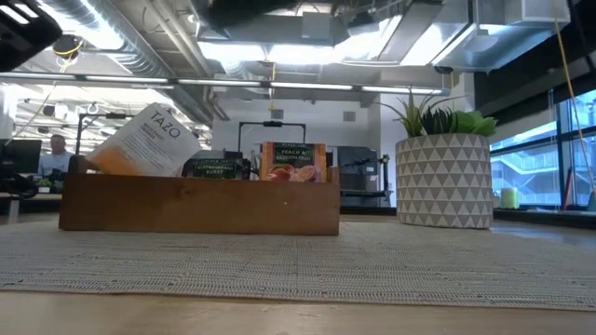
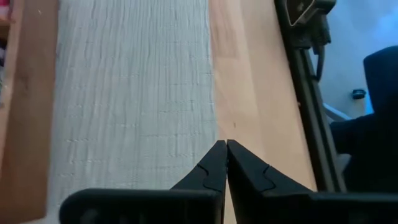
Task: Pick & Place Tea
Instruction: Put the white tea bag into the left section of the wooden organizer
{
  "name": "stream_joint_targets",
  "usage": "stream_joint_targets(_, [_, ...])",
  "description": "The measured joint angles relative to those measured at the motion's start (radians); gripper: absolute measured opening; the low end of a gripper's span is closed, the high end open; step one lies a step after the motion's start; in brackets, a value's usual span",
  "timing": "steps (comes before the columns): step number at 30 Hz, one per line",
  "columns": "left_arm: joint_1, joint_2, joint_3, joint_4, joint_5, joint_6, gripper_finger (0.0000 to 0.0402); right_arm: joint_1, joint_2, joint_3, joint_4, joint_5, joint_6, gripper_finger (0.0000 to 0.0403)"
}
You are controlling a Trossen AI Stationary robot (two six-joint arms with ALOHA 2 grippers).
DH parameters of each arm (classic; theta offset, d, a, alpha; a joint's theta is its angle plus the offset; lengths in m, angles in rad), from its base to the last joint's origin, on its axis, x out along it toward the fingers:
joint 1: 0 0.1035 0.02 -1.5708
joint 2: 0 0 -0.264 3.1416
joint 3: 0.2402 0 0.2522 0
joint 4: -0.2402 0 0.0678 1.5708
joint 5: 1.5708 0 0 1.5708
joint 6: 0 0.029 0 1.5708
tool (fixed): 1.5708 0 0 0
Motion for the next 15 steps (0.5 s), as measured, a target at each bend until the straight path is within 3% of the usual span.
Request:
stream_joint_targets(5, [0.02, 0.0, 0.0, 0.005, 0.0, 0.031, 0.0007, 0.107, -0.131, -0.193, -0.01, 0.004, 0.11, 0.0158])
stream_joint_targets(10, [0.045, 0.0, 0.0, 0.054, 0.0, 0.17, 0.0014, 0.251, -0.296, -0.487, 0.205, 0.011, 0.199, 0.0158])
stream_joint_targets(15, [0.082, 0.0, 0.0, 0.142, -0.008, 0.312, 0.002, 0.389, -0.478, -0.806, 0.519, 0.189, 0.265, 0.0158])
